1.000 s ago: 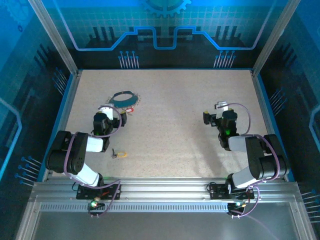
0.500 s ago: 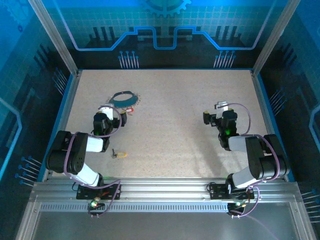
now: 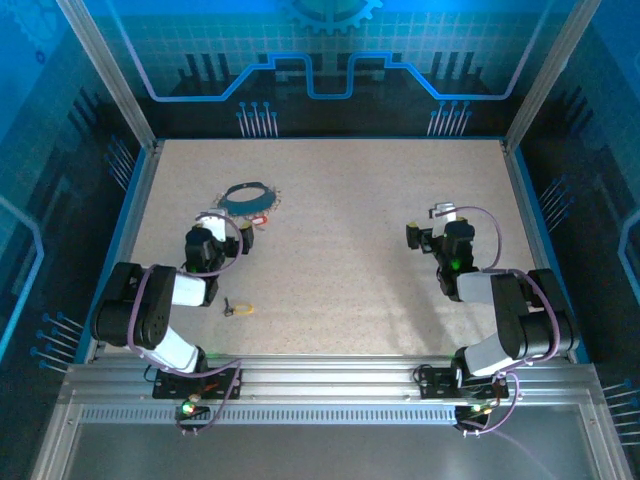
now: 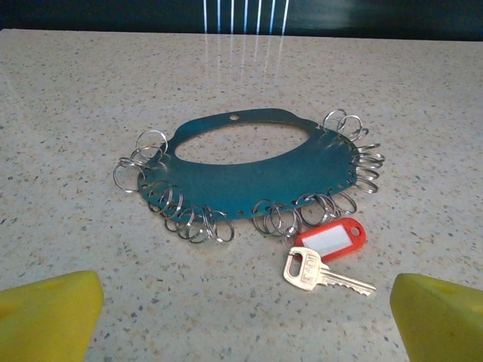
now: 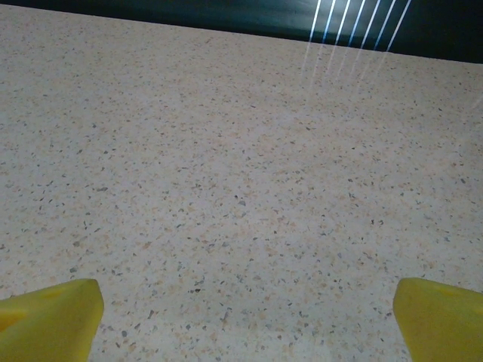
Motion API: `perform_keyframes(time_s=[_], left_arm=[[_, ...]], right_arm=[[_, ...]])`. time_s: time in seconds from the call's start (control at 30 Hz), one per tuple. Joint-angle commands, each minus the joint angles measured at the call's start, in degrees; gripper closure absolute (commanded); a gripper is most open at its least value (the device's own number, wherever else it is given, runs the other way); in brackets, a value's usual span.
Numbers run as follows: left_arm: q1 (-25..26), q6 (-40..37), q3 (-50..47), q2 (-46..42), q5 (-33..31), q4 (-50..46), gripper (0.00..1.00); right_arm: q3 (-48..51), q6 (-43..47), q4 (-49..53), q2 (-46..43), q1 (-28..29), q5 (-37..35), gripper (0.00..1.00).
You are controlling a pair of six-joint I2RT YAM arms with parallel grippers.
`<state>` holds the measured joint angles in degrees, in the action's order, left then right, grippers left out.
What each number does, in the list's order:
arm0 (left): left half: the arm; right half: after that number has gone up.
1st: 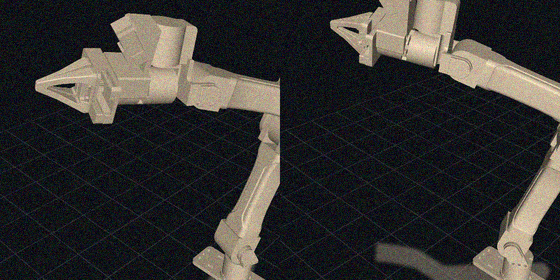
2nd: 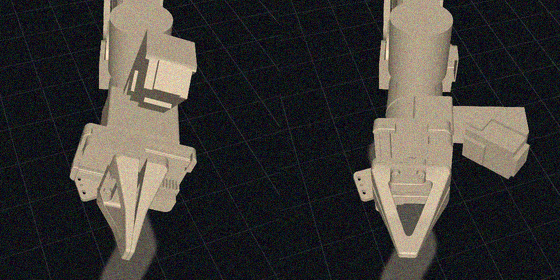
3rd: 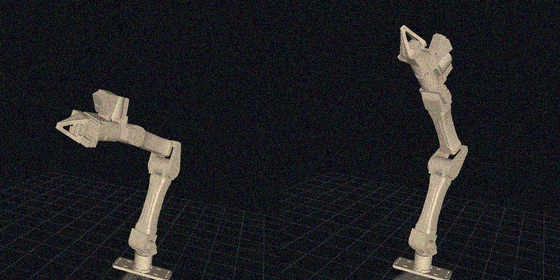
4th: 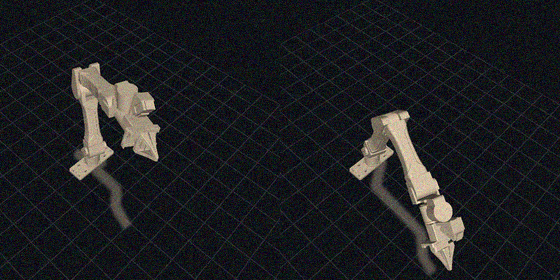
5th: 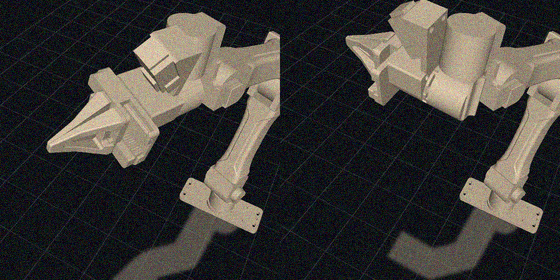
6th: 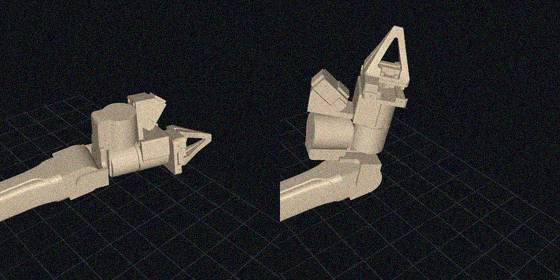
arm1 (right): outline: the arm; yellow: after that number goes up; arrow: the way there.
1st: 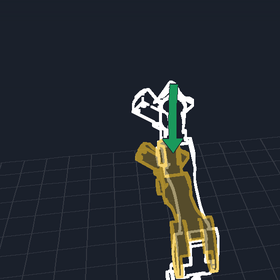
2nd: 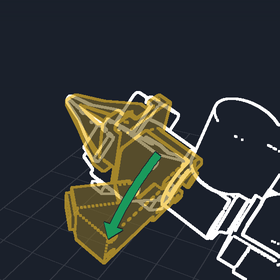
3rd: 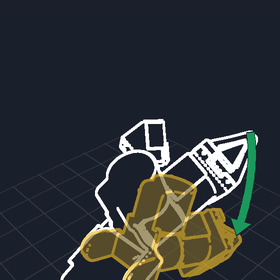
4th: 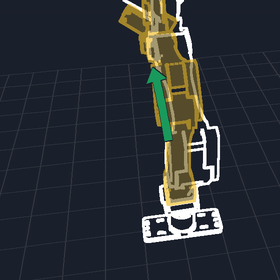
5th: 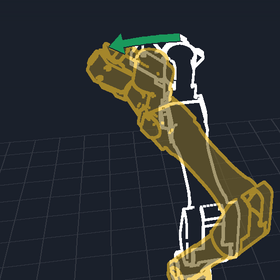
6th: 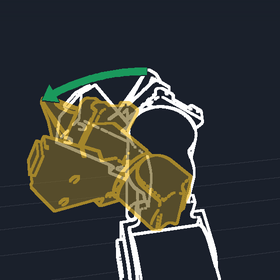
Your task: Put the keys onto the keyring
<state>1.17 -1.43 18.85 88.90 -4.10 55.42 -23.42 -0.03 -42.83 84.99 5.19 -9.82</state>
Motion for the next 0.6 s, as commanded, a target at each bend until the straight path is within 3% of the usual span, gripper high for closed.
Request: perform_keyframes(time_s=[0.0,0.13,0.27,0.37,0.43,0.5,0.57], left_arm=[[0.3,-0.4,-3.6,-7.0,0.9,3.7,0.01],[0.8,4.2,3.2,-20.6,-2.7,-19.5,0.01],[0.7,9.6,15.5,-25.9,-1.4,-41.8,0.01],[0.7,11.7,25.3,-23.9,2.2,-53.4,0.01],[0.1,20.5,31.2,-20.1,0.5,-58.5,0.01],[-2.2,23.3,37.4,-15.1,11.1,-61.7,0.01],[-2.3,26.1,43.1,-8.3,15.5,-62.6,0.01]], right_arm=[[-4.3,-1.0,12.1,-6.4,-0.5,0.6,0.00],[-11.5,-5.2,29.1,-12.7,-0.4,-0.4,0.00],[-18.3,-15.4,43.7,-17.1,-0.5,-4.6,0.00],[-23.0,-19.5,53.9,-18.9,-0.5,-7.5,0.00],[-25.0,-20.4,59.6,-19.7,-0.5,-7.0,0.00],[-28.1,-21.4,65.6,-19.3,-0.5,-6.1,0.00],[-30.7,-20.9,69.2,-18.4,-0.4,-3.6,0.00]])
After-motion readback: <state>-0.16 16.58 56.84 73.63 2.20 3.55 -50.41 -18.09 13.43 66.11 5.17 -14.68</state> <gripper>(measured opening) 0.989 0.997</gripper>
